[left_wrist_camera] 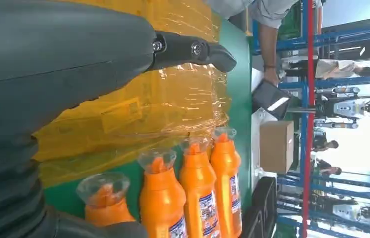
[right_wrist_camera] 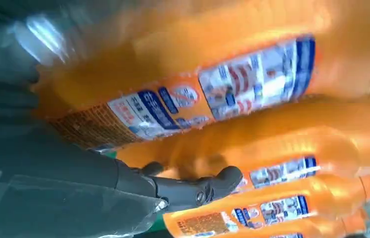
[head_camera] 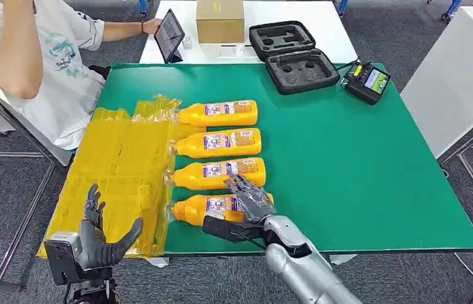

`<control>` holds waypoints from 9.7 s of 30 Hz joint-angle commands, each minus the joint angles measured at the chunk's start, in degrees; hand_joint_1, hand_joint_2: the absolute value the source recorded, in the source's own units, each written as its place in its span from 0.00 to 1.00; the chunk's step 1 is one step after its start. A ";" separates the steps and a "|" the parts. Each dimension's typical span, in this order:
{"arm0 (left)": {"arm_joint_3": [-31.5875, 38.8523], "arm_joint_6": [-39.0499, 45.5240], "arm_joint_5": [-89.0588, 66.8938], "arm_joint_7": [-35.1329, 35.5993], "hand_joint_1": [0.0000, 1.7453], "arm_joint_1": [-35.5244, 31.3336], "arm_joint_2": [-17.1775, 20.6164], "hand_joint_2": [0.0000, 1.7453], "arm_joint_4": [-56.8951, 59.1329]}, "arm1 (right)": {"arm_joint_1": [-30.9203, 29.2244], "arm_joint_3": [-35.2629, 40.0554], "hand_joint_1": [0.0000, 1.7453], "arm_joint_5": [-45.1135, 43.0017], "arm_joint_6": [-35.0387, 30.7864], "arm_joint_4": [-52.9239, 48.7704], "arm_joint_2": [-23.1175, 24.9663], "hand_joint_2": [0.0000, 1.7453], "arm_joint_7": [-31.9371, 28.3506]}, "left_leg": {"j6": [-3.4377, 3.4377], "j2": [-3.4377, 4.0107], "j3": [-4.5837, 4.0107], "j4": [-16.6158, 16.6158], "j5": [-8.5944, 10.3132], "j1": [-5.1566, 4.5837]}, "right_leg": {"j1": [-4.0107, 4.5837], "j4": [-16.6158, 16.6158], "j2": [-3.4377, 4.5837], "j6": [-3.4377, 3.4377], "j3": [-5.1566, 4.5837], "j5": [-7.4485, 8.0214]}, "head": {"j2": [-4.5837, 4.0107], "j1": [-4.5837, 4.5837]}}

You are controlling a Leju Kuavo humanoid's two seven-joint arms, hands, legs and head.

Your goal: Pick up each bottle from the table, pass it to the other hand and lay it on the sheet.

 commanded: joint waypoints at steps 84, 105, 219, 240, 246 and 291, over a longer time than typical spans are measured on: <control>-15.82 -21.93 20.10 4.75 0.00 -15.01 6.07 1.00 16.26 | 4.12 3.92 1.00 -40.72 -7.62 7.29 11.62 1.00 -38.05 | 0.07 0.01 0.14 -0.03 -0.25 -0.06 | -0.09 -0.03 0.09 0.07 0.19 -0.22 | 0.00 0.00; -8.75 -19.20 23.58 1.15 0.00 -10.74 7.47 1.00 1.83 | 0.83 8.65 1.00 -31.73 -7.92 20.38 12.61 1.00 -38.05 | 0.07 -0.08 0.11 -0.03 -0.24 -0.04 | -0.08 -0.03 0.00 0.07 0.14 -0.25 | 0.00 0.00; -12.68 -3.98 -48.30 14.55 1.00 -40.24 26.09 1.00 30.65 | 8.78 7.79 0.00 -46.51 -12.28 -26.45 7.04 0.00 -38.05 | -0.02 0.00 0.24 -0.03 -0.16 -0.02 | -0.06 0.02 0.15 0.04 0.21 -0.25 | 0.00 0.04; -19.03 -17.27 -50.64 11.48 1.00 -43.58 25.77 1.00 37.81 | 8.45 6.92 0.00 -46.28 -10.84 -24.38 7.84 0.00 -38.05 | 0.00 -0.11 0.14 -0.03 -0.11 -0.03 | -0.06 0.01 0.03 0.05 0.17 -0.23 | 0.00 0.04; -21.25 -18.68 -47.71 9.50 1.00 -40.57 24.46 1.00 33.77 | 8.46 6.61 0.00 -46.41 -11.17 -23.78 7.71 0.00 -38.05 | 0.03 -0.11 0.11 -0.06 -0.07 -0.07 | -0.11 -0.01 0.01 0.08 0.12 -0.20 | 0.00 0.04; -26.34 -45.03 -14.15 10.17 0.00 -37.88 27.20 0.00 38.67 | 7.74 5.21 0.00 -46.84 -11.01 -18.39 8.93 0.00 -38.05 | 0.02 0.11 0.19 -0.08 -0.11 -0.07 | -0.11 -0.01 0.24 0.07 0.19 -0.16 | 0.00 0.02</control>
